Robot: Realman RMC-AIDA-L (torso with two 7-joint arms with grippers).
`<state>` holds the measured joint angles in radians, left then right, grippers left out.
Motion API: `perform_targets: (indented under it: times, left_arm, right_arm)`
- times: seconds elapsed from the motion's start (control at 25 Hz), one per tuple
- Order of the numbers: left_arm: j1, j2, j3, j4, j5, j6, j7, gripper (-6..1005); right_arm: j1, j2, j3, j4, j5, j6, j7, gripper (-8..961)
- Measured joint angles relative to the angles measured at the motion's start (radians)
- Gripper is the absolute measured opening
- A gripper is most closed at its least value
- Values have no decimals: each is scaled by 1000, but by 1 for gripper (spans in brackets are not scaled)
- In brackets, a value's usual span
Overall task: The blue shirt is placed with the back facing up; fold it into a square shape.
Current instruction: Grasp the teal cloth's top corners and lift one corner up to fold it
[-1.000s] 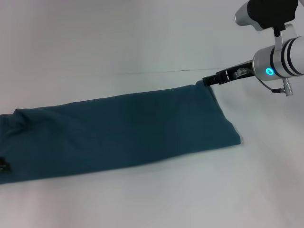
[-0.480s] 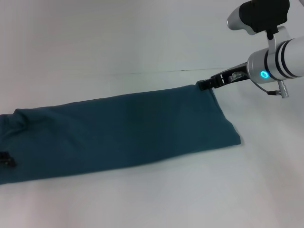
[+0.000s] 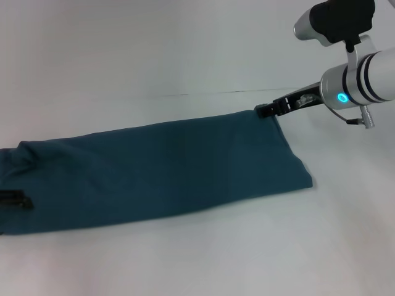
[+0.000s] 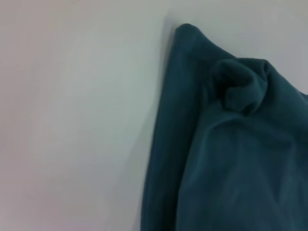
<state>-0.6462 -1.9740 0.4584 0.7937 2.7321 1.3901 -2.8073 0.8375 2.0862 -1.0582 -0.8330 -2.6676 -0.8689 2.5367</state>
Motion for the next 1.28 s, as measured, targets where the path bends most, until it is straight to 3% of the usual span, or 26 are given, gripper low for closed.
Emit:
perform_targets:
  times: [0.2,0.68,1.04,1.28]
  left_arm:
    - [-5,1,0,-35,-5,-14,20,836]
    - [-10,4,13,-45,-18,-15,83,533]
    - [-20,5,14,-45,-18,-7,146,193]
    - [-24,6,15,-43,-18,-2,174,140]
  right_arm:
    - [0,0,0,0,0,-5,1,927]
    - [-23,-2,8,-32,0,-79,10,925]
    - [-136,-15,38,-206,0,-331,161,920]
    - [-183,-5,61,-205,2,-386,183,919]
